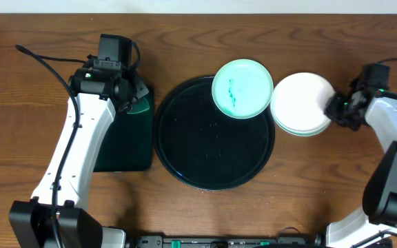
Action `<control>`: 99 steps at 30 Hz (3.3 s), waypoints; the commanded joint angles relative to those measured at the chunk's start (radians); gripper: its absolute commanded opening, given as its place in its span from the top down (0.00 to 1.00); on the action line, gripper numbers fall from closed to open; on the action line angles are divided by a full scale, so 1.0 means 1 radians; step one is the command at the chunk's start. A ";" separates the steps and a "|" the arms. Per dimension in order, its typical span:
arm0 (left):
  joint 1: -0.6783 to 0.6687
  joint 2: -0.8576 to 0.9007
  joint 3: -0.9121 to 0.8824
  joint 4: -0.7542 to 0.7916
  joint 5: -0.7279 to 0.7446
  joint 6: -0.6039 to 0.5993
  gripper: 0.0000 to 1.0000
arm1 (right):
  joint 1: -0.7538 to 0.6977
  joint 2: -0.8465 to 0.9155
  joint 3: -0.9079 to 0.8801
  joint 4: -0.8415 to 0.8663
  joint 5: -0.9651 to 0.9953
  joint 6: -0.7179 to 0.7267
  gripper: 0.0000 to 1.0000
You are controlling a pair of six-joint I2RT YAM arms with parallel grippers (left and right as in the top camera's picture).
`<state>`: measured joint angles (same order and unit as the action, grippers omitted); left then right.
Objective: Clean dirty plates on tray and stack at the side
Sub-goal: 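Move the right gripper to the pale green plate and grasp its rim, then pull the pale green plate to the round tray center with the right gripper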
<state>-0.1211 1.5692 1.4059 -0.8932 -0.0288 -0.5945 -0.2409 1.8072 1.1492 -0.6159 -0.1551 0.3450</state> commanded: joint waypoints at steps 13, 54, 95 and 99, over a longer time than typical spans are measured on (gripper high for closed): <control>0.003 0.006 -0.009 0.001 -0.004 0.014 0.93 | 0.070 -0.062 0.214 -0.214 -0.053 -0.126 0.58; 0.003 0.006 -0.009 -0.016 -0.004 0.014 0.93 | 0.432 0.542 0.905 -0.519 -0.197 -0.471 0.99; 0.002 0.006 -0.009 -0.109 -0.004 0.007 0.93 | 0.621 0.536 0.905 -0.779 -0.053 -0.201 0.99; 0.002 0.006 -0.023 -0.101 -0.005 0.010 0.93 | 0.644 0.521 0.905 -0.788 0.011 -0.176 0.99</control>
<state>-0.1211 1.5692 1.3998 -0.9974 -0.0288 -0.5949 0.3782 2.3562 2.0357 -1.3918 -0.2207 0.1287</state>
